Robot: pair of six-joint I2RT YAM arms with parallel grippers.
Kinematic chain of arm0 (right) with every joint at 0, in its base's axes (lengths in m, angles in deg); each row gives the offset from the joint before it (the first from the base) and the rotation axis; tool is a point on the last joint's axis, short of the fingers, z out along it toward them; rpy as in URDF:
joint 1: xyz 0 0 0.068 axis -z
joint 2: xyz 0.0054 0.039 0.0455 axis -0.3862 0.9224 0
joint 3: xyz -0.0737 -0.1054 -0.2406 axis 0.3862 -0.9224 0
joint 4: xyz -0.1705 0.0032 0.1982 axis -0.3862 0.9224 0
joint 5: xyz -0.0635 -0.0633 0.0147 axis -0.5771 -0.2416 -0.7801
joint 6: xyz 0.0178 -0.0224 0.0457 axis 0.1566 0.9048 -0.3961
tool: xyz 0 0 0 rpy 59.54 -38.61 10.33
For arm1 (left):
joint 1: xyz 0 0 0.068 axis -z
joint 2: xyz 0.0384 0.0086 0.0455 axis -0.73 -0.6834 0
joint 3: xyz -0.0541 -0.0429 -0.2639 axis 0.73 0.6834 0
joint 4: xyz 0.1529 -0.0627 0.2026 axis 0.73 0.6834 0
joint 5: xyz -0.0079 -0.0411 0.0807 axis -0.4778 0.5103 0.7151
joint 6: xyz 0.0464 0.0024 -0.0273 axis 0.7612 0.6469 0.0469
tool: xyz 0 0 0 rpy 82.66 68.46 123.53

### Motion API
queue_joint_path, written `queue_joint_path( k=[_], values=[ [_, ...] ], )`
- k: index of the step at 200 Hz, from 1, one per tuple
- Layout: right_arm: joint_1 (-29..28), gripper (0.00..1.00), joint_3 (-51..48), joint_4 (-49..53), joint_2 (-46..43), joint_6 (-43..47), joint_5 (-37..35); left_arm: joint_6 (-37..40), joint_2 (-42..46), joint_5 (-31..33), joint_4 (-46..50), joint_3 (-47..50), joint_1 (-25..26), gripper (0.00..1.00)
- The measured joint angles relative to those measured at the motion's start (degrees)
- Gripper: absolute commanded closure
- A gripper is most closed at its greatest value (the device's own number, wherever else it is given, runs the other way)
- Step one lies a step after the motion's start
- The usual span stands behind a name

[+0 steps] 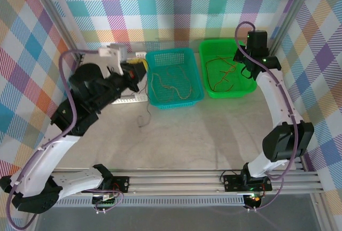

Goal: Untangle the cables

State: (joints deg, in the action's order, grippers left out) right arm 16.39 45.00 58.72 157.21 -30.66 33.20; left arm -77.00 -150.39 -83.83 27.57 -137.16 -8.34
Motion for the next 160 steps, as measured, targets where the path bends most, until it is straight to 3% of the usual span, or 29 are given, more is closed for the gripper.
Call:
queue_joint_path(
  k=[35,81,160],
  values=[
    [0.0,1.0,0.0,-0.17,3.96,0.02,-0.55,2.23,-6.62,-2.1,2.84,-13.33,-8.9,1.0],
    [0.0,1.0,-0.07,-0.31,6.6,0.66,-0.96,1.68,-13.81,-4.96,3.8,-21.77,-22.43,1.0],
    [0.0,1.0,-2.27,-2.34,7.04,0.61,-0.46,-1.49,-25.09,-8.55,3.37,-21.88,-31.47,1.0]
  ],
)
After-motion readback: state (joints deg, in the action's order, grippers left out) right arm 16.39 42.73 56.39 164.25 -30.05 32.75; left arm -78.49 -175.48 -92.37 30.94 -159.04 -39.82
